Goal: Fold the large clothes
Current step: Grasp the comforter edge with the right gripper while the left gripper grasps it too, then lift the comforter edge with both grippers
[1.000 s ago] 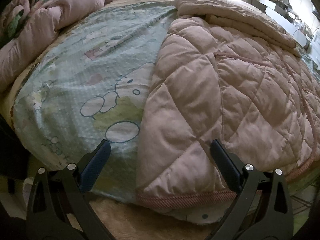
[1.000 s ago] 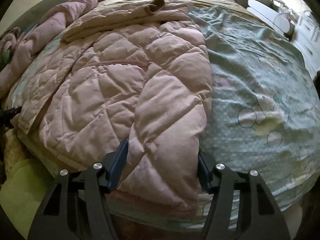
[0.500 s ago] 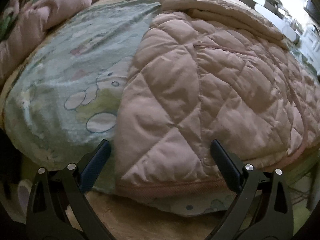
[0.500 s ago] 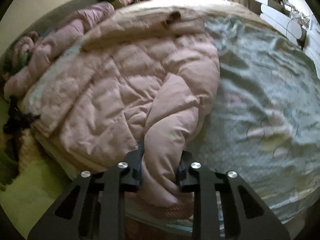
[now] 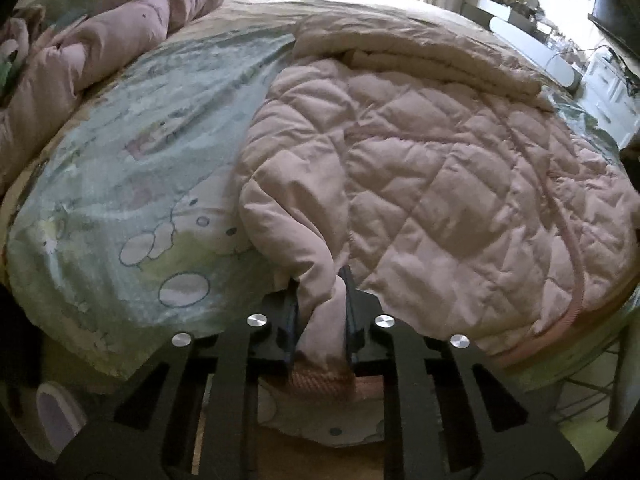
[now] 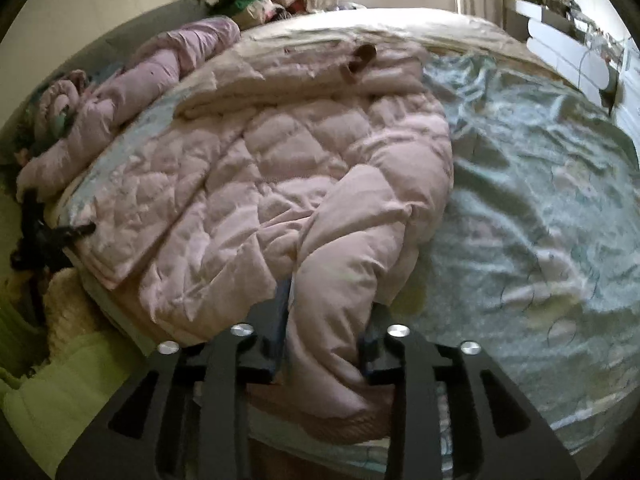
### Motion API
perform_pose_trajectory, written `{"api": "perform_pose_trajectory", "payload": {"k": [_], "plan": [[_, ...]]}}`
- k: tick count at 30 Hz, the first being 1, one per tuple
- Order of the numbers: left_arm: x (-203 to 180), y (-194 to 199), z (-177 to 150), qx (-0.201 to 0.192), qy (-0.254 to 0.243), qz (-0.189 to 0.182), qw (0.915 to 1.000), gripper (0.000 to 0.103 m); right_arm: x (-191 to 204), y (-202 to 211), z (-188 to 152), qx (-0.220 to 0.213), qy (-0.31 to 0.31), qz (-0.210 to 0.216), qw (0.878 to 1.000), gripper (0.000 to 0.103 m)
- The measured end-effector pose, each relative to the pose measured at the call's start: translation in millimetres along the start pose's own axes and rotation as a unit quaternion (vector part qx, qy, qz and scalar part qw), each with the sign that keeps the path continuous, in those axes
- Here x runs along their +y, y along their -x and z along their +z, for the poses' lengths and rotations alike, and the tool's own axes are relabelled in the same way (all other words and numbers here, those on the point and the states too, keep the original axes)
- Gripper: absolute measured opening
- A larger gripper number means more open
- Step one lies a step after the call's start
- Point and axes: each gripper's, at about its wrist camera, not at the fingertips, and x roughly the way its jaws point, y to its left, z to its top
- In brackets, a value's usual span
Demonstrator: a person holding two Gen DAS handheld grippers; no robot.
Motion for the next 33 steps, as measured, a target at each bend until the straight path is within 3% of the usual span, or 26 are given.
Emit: {"api": "perform_pose_trajectory", "payload": {"k": [2, 4, 5, 9, 20, 33], "plan": [[0.0, 4.6, 2.9, -0.007, 0.001, -0.005, 1.0000, 0.009, -2.3, -9.2, -7.0, 0.013, -0.010, -0.003, 1.000, 0.042], [1.2, 10.0, 5.1, -0.014, 0.003, -0.008, 0.9999, 0.008, -2.3, -13.8, -10.0, 0.016, -0.009, -0.008, 1.000, 0.035], [1.0, 14.1, 7.4, -0.021, 0.003, -0.009, 0.9997, 0.008, -1.1, -11.3, -9.4, 0.007, 0.000, -0.007, 1.000, 0.025], [-2.6, 28.0, 16.6, -0.044, -0.005, -0.011, 0.9989, 0.008, -2.9, 5.1, -2.2, -0.030, -0.002, 0.006, 1.000, 0.018], [-10.9, 53.0, 50.2, -0.090, -0.010, -0.020, 0.9957, 0.007, -7.8, 34.8, 27.6, -0.102, -0.031, 0.027, 0.994, 0.017], [-13.9, 65.4, 95.8, -0.127, -0.010, -0.035, 0.9912, 0.007, -2.1, 52.4, 71.0, -0.141, -0.031, 0.026, 0.989, 0.017]]}}
